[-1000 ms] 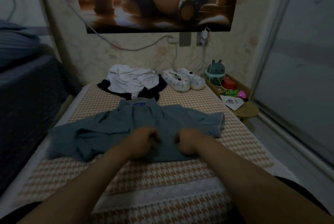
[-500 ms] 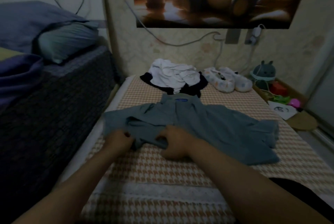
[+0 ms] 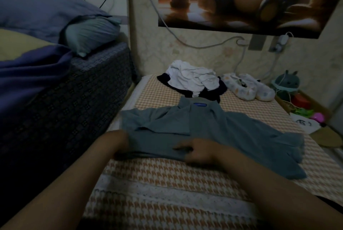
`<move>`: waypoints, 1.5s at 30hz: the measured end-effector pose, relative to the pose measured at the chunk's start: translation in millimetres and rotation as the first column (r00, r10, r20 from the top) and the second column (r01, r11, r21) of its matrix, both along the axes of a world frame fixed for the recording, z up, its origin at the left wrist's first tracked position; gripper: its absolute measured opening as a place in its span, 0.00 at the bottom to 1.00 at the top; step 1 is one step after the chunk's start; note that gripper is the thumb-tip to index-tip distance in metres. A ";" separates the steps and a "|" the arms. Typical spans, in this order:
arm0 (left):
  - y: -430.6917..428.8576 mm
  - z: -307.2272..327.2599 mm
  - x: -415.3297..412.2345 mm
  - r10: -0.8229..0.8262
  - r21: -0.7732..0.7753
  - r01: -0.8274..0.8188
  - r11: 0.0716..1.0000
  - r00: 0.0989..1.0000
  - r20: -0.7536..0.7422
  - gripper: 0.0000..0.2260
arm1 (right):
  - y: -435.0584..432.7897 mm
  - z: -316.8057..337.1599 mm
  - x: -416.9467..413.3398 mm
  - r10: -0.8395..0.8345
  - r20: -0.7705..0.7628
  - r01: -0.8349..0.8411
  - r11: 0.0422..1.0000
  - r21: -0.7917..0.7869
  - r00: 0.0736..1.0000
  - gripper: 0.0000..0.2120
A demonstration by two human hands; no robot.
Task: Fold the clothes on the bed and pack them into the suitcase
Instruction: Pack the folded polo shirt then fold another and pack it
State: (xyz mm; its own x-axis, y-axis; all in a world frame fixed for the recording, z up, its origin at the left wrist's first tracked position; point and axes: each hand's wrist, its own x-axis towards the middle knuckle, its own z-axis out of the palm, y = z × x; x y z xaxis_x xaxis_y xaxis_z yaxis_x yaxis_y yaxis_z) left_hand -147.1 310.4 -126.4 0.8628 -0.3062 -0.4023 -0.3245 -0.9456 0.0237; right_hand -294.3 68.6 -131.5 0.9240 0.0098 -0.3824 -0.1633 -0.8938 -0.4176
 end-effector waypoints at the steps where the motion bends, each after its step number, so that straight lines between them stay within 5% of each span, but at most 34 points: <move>1: -2.7 -0.6 -2.4 -0.003 0.048 0.003 0.999 1.000 0.002 0.25 | -1.7 2.1 1.9 -0.024 0.003 0.024 0.997 0.068 1.000 0.21; 4: -27.1 6.7 -4.7 -0.097 -0.147 0.151 0.978 0.942 0.322 0.16 | -10.5 2.2 13.5 -0.132 0.122 0.124 0.989 0.075 0.984 0.16; 7: -62.4 0.1 -2.2 -0.348 -0.306 0.494 0.814 0.836 0.424 0.11 | -21.7 -2.0 25.2 -0.127 0.232 0.146 0.987 -0.068 0.964 0.12; 10: -94.1 -20.9 -0.6 -0.500 -0.256 0.650 0.715 0.733 0.462 0.17 | -32.9 -7.5 38.0 -0.147 0.286 0.184 0.977 -0.107 0.947 0.19; 13: -120.5 -33.6 6.7 -0.527 -0.139 0.680 0.720 0.665 0.529 0.15 | -42.1 -17.5 55.6 -0.091 0.290 0.166 0.954 -0.248 0.953 0.31; 15: -135.9 -33.9 17.8 -0.440 -0.192 0.609 0.770 0.724 0.531 0.14 | -46.5 -24.0 69.5 -0.111 0.322 0.189 0.957 -0.222 0.940 0.34; 17: -143.8 -29.1 36.8 -0.161 -0.450 0.430 0.783 0.838 0.521 0.10 | -50.5 -26.3 82.3 -0.169 0.394 0.225 0.969 -0.102 0.904 0.36; 20: -130.9 -15.4 80.1 0.310 -0.802 0.059 0.594 0.903 0.296 0.10 | -62.0 -24.3 100.5 -0.241 0.463 0.242 0.968 0.058 0.853 0.35; 22: -114.0 -8.5 107.2 0.451 -0.861 -0.066 0.505 0.871 0.198 0.11 | -74.6 -27.6 111.7 -0.179 0.467 0.238 0.969 -0.071 0.866 0.34; 25: -103.7 -10.1 120.4 0.508 -0.759 -0.138 0.636 0.815 0.278 0.17 | -92.3 -39.9 121.4 -0.132 0.403 0.236 0.946 -0.221 0.905 0.29; 27: -114.1 -15.6 114.3 0.423 -0.719 0.004 0.696 0.806 0.415 0.19 | -102.6 -48.8 123.6 -0.137 0.397 0.224 0.958 -0.181 0.908 0.27; 30: -145.6 -31.7 112.1 0.021 -0.594 0.325 0.736 0.866 0.499 0.18 | -121.6 -51.6 123.9 -0.194 0.535 0.275 0.958 -0.077 0.822 0.22; 33: -166.5 -54.4 113.4 -0.281 -0.366 0.430 0.825 0.875 0.395 0.14 | -146.9 -47.2 120.4 -0.267 0.608 0.380 0.923 -0.063 0.748 0.18; 36: -169.7 -67.0 120.8 -0.248 -0.430 0.355 0.830 0.926 0.286 0.21 | -178.6 -51.9 112.1 -0.261 0.499 0.430 0.865 -0.260 0.826 0.21; 39: -172.5 -57.9 135.5 -0.253 -0.272 0.353 0.895 0.905 0.343 0.24 | -205.1 -54.1 103.9 -0.329 0.407 0.475 0.814 -0.335 0.852 0.26; 45: -186.0 -44.3 150.3 -0.293 -0.110 0.363 0.925 0.867 0.403 0.17 | -228.1 -47.5 94.2 -0.184 0.585 0.490 0.763 -0.421 0.790 0.25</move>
State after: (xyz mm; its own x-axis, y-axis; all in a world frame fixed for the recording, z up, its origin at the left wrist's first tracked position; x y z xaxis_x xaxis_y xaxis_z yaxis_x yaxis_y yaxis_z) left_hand 3.2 124.4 -170.7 0.7740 -0.6330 0.0154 -0.6330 -0.7741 -0.0053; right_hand -200.1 -159.6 -179.0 0.8757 -0.3996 0.2710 -0.4130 -0.9107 -0.0085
